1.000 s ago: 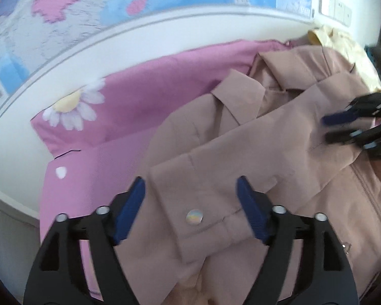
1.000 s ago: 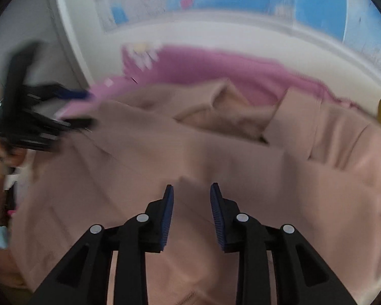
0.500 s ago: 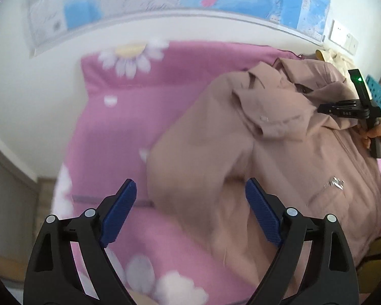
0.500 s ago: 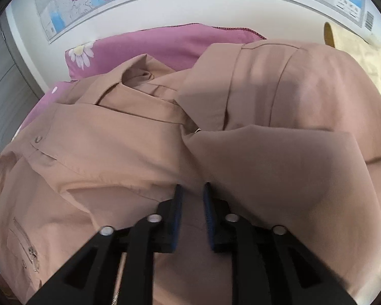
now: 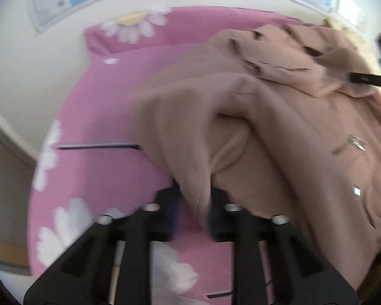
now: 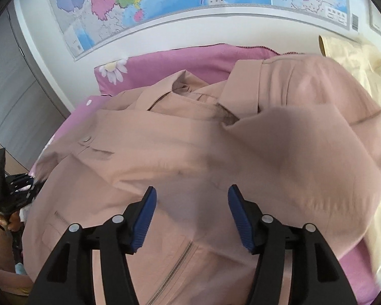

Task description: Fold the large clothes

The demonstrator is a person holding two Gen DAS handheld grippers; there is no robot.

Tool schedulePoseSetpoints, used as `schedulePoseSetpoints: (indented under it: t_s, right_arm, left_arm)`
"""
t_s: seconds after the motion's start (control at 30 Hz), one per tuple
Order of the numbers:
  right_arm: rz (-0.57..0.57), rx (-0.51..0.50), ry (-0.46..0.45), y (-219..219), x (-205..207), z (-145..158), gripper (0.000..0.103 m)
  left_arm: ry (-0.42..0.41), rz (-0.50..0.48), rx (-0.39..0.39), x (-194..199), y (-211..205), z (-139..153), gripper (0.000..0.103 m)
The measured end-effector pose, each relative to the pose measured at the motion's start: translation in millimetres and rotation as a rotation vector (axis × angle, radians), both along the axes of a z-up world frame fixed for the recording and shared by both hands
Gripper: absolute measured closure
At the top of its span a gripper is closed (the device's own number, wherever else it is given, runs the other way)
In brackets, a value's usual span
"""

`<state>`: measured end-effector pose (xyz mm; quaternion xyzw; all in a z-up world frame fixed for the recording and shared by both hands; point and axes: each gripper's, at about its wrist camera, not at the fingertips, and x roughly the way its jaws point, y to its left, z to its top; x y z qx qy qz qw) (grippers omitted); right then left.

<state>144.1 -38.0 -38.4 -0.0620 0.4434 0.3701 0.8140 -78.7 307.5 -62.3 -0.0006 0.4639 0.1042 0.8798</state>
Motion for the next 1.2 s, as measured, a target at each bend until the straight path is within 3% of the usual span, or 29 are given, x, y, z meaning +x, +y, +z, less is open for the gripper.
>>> schedulePoseSetpoints:
  t_s: [0.1, 0.13, 0.17, 0.23, 0.3, 0.4, 0.47, 0.57, 0.73, 0.83, 0.9, 0.97, 1.0, 1.03, 1.17, 1.2]
  right_arm:
    - [-0.011, 0.023, 0.012, -6.0, -6.8, -0.8, 0.046]
    - [-0.014, 0.028, 0.013, -6.9, -7.1, -0.8, 0.046]
    - [-0.018, 0.034, 0.015, -10.1, -8.4, -0.5, 0.046]
    - [-0.021, 0.047, 0.021, -12.6, -9.4, -0.8, 0.046]
    - [-0.027, 0.057, 0.02, -16.1, -11.6, -0.8, 0.045]
    - [-0.019, 0.07, 0.032, -20.4, -14.8, -2.8, 0.045]
    - [-0.008, 0.07, 0.038, -19.7, -16.7, -4.9, 0.045]
    - [0.003, 0.079, 0.048, -19.3, -18.8, -6.7, 0.044]
    - [0.008, 0.105, 0.062, -22.3, -20.4, -6.8, 0.042]
    - [0.013, 0.115, 0.069, -22.2, -21.7, -7.2, 0.042]
    - [0.02, 0.115, 0.074, -21.3, -24.4, -7.8, 0.042]
    - [0.025, 0.115, 0.073, -20.7, -27.6, -7.9, 0.042]
    - [0.027, 0.115, 0.07, -20.6, -29.5, -7.6, 0.042]
    - [0.027, 0.115, 0.068, -21.1, -30.6, -7.3, 0.041]
    - [0.025, 0.124, 0.065, -22.8, -34.4, -3.9, 0.04]
    - [0.027, 0.12, 0.058, -22.5, -35.6, -2.6, 0.04]
  left_arm:
    - [-0.044, 0.061, 0.109, 1.3, 6.5, 26.3, 0.092]
    - [-0.063, 0.087, 0.152, 2.1, 9.5, 37.3, 0.086]
    - [-0.087, 0.116, 0.19, 3.5, 13.2, 48.6, 0.078]
    - [-0.126, 0.176, 0.291, 3.9, 17.4, 68.8, 0.029]
    - [-0.133, 0.191, 0.35, 2.7, 17.2, 73.4, 0.023]
    - [-0.109, 0.22, 0.302, -1.9, 22.2, 65.3, 0.023]
    - [-0.084, 0.254, 0.159, -9.1, 36.7, 55.9, 0.023]
    - [-0.089, 0.252, -0.035, -27.5, 42.9, 38.4, 0.031]
    - [-0.061, 0.189, -0.17, -44.4, 16.3, 4.3, 0.031]
    - [-0.025, 0.212, -0.167, -36.7, 8.7, -15.3, 0.031]
    - [-0.059, 0.228, -0.165, -35.3, 6.5, -15.3, 0.032]
    - [-0.091, 0.244, -0.172, -35.7, 4.1, -15.0, 0.063]
    - [-0.095, 0.248, -0.174, -36.2, 3.0, -15.0, 0.093]
    - [-0.1, 0.256, -0.175, -34.4, 2.7, -14.2, 0.1]
    - [-0.161, 0.248, -0.018, -34.3, -2.4, 13.8, 0.1]
    - [-0.176, 0.268, 0.083, -33.5, -2.6, 27.8, 0.1]
